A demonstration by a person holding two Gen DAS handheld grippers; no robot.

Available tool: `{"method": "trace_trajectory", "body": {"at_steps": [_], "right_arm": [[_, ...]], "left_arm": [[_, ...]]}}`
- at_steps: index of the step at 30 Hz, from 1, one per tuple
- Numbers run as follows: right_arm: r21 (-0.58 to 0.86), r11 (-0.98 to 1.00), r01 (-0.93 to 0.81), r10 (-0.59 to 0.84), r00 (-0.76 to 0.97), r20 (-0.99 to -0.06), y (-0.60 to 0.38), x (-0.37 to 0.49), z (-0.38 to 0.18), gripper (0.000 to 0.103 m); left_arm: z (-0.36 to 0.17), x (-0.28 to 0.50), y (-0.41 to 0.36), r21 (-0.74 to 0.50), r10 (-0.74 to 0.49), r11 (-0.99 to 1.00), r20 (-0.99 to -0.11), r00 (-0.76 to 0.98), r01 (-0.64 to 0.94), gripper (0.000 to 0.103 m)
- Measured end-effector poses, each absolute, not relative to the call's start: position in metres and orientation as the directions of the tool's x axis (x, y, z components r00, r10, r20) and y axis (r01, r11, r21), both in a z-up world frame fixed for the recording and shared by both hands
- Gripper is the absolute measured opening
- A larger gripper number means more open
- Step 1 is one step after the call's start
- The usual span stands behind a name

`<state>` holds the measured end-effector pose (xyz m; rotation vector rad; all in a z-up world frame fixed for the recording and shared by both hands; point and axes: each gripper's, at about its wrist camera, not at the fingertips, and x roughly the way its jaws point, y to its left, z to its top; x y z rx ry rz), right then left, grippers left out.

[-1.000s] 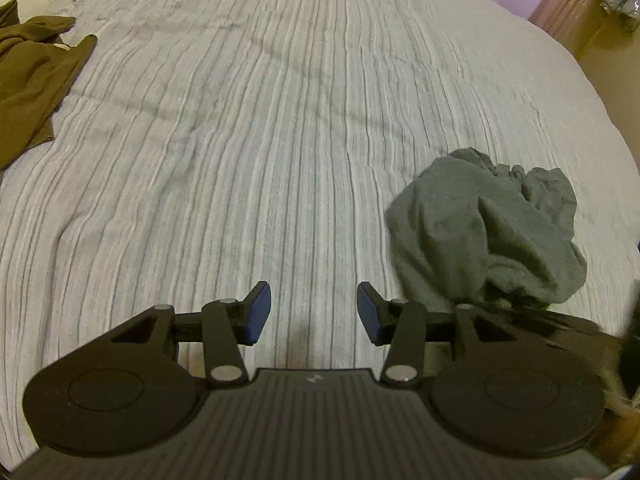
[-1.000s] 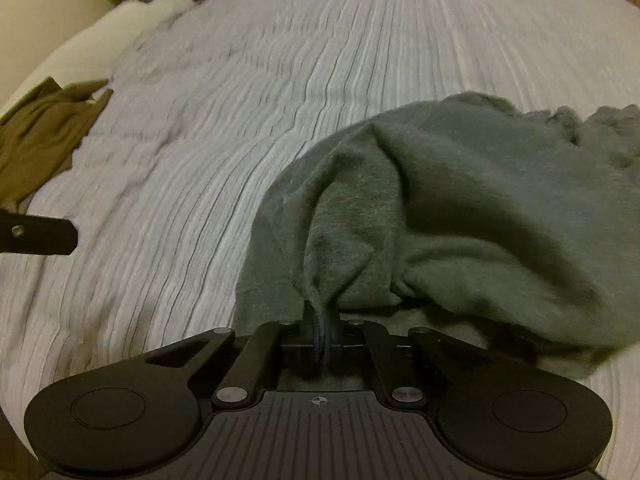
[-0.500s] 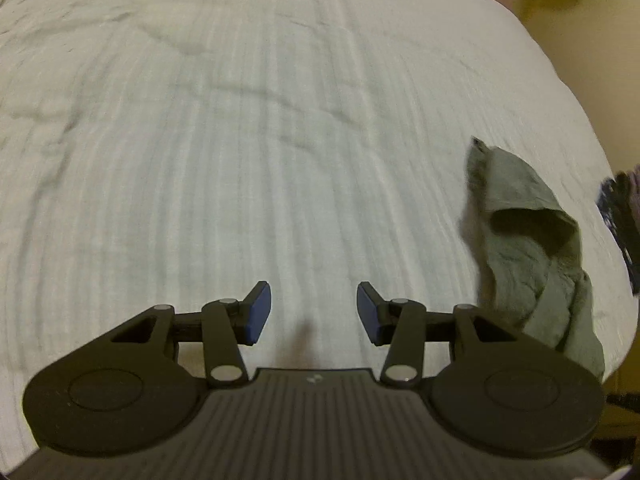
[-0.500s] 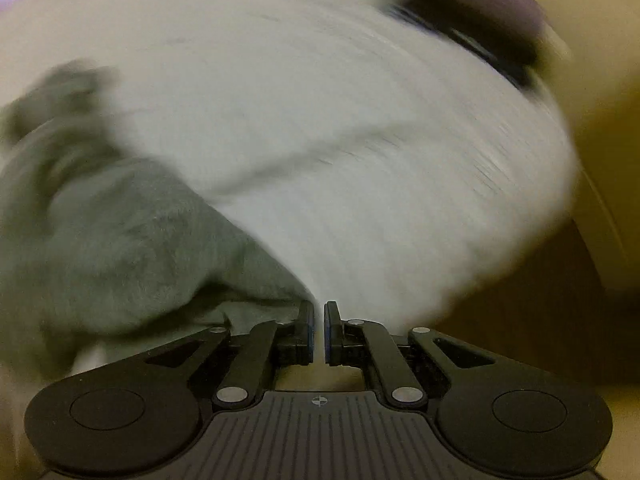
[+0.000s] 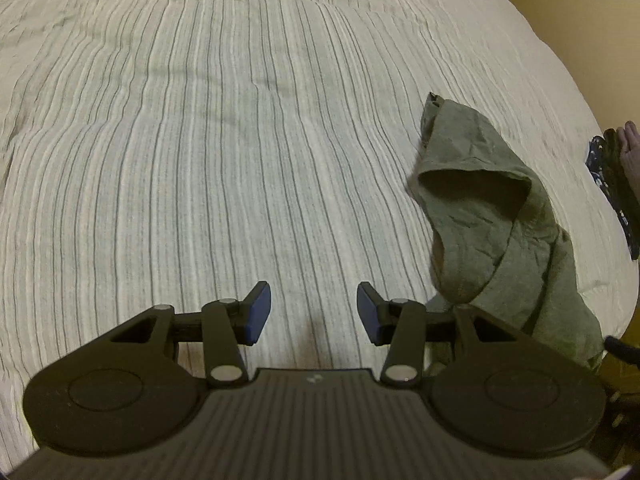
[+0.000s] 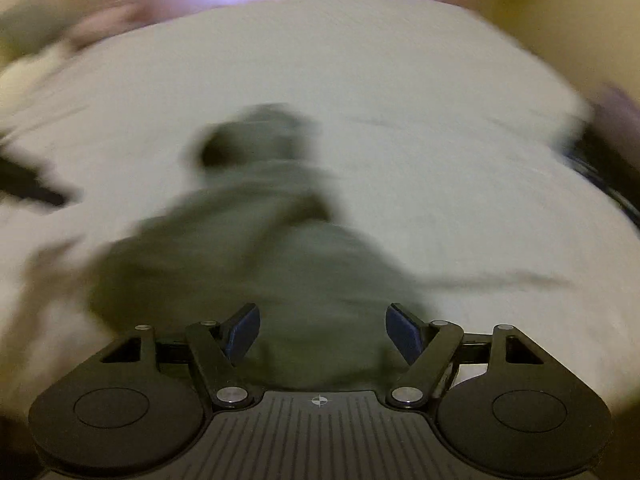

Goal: Fold clothes

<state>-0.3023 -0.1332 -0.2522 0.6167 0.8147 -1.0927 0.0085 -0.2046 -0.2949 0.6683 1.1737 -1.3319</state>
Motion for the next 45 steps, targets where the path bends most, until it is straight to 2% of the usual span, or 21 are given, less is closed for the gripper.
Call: {"method": "trace_trajectory", "body": {"at_steps": [2, 5, 6, 7, 8, 12, 17, 19, 20, 21, 22, 23, 26, 31, 32, 33, 34, 36, 40, 43, 45], "right_arm": [[0.06, 0.468, 0.882, -0.493, 0.317, -0.811, -0.134, -0.275, -0.261, 0.074], [-0.02, 0.553, 0.833, -0.485, 0.302, -0.821, -0.138, -0.246, -0.283, 0.074], [-0.048, 0.579, 0.814, -0.483, 0.294, -0.825, -0.139, -0.237, -0.29, 0.067], [-0.067, 0.595, 0.801, -0.483, 0.29, -0.826, -0.139, -0.235, -0.295, 0.049], [-0.084, 0.61, 0.788, -0.483, 0.286, -0.828, -0.139, -0.235, -0.299, 0.001], [0.076, 0.412, 0.908, -0.561, 0.319, -0.764, -0.156, -0.303, -0.267, 0.0], [-0.039, -0.101, 0.994, -0.638, -0.095, -0.764, -0.178, -0.431, -0.241, 0.0], [-0.11, -0.077, 0.991, -0.608, -0.134, -0.782, -0.183, -0.44, -0.238, 0.005], [-0.128, -0.013, 0.992, -0.606, -0.109, -0.788, -0.182, -0.427, -0.239, 0.025], [-0.142, 0.058, 0.988, -0.604, -0.079, -0.793, -0.181, -0.412, -0.24, 0.061], [-0.118, 0.148, 0.982, -0.604, -0.005, -0.797, -0.176, -0.387, -0.243, 0.071], [-0.088, 0.24, 0.967, -0.598, 0.075, -0.798, -0.17, -0.361, -0.245, 0.072], [-0.053, 0.484, 0.874, -0.551, 0.257, -0.794, -0.152, -0.287, -0.257, 0.072], [-0.274, 0.684, 0.676, -0.546, 0.225, -0.807, -0.131, -0.2, -0.301, 0.072], [-0.263, 0.663, 0.701, -0.552, 0.221, -0.804, -0.135, -0.204, -0.302, 0.059], [-0.244, 0.637, 0.731, -0.558, 0.219, -0.801, -0.14, -0.211, -0.301, 0.006], [-0.224, 0.61, 0.76, -0.563, 0.217, -0.798, -0.145, -0.217, -0.3, 0.0], [-0.182, 0.552, 0.814, -0.573, 0.212, -0.791, -0.155, -0.229, -0.299, 0.0], [-0.04, 0.163, 0.986, -0.728, 0.093, -0.679, -0.184, -0.328, -0.243, 0.0], [0.077, -0.168, 0.983, -0.787, -0.086, -0.611, -0.206, -0.418, -0.21, 0.0], [0.148, -0.421, 0.895, -0.722, -0.233, -0.651, -0.219, -0.483, -0.21, 0.005]], "left_arm": [[-0.296, 0.008, -0.203, -0.235, -0.376, 0.186, -0.914, -0.152, 0.954, 0.043], [-0.297, 0.007, -0.199, -0.221, -0.369, 0.2, -0.919, -0.135, 0.955, 0.043], [-0.296, 0.008, -0.198, -0.219, -0.369, 0.206, -0.92, -0.132, 0.954, 0.043], [-0.296, 0.008, -0.196, -0.218, -0.368, 0.211, -0.921, -0.129, 0.953, 0.043], [-0.296, 0.008, -0.195, -0.218, -0.368, 0.216, -0.921, -0.127, 0.952, 0.043], [-0.294, 0.006, -0.193, -0.221, -0.376, 0.214, -0.918, -0.128, 0.952, 0.043], [-0.294, 0.0, -0.201, -0.225, -0.394, 0.203, -0.91, -0.131, 0.953, 0.043], [-0.294, -0.003, -0.204, -0.223, -0.397, 0.193, -0.908, -0.132, 0.956, 0.043], [-0.294, -0.004, -0.205, -0.221, -0.395, 0.191, -0.909, -0.131, 0.956, 0.043], [-0.294, -0.005, -0.207, -0.219, -0.393, 0.19, -0.91, -0.13, 0.957, 0.043], [-0.293, -0.005, -0.207, -0.22, -0.391, 0.185, -0.911, -0.134, 0.958, 0.043], [-0.293, -0.005, -0.207, -0.222, -0.39, 0.181, -0.911, -0.137, 0.958, 0.043], [-0.288, 0.0, -0.206, -0.228, -0.391, 0.141, -0.907, -0.158, 0.963, 0.043], [-0.291, 0.021, -0.205, -0.227, -0.374, 0.108, -0.911, -0.172, 0.968, 0.043], [-0.291, 0.026, -0.206, -0.227, -0.371, 0.106, -0.912, -0.174, 0.968, 0.043], [-0.29, 0.031, -0.206, -0.23, -0.373, 0.102, -0.911, -0.177, 0.968, 0.043], [-0.289, 0.035, -0.206, -0.232, -0.376, 0.095, -0.909, -0.181, 0.968, 0.043], [-0.288, 0.04, -0.209, -0.229, -0.376, 0.076, -0.908, -0.185, 0.97, 0.043], [-0.284, 0.037, -0.221, -0.222, -0.376, 0.055, -0.908, -0.186, 0.974, 0.041], [-0.28, 0.023, -0.238, -0.238, -0.394, 0.013, -0.894, -0.214, 0.971, 0.042], [-0.281, 0.005, -0.253, -0.243, -0.411, -0.027, -0.881, -0.233, 0.97, 0.042]]}}
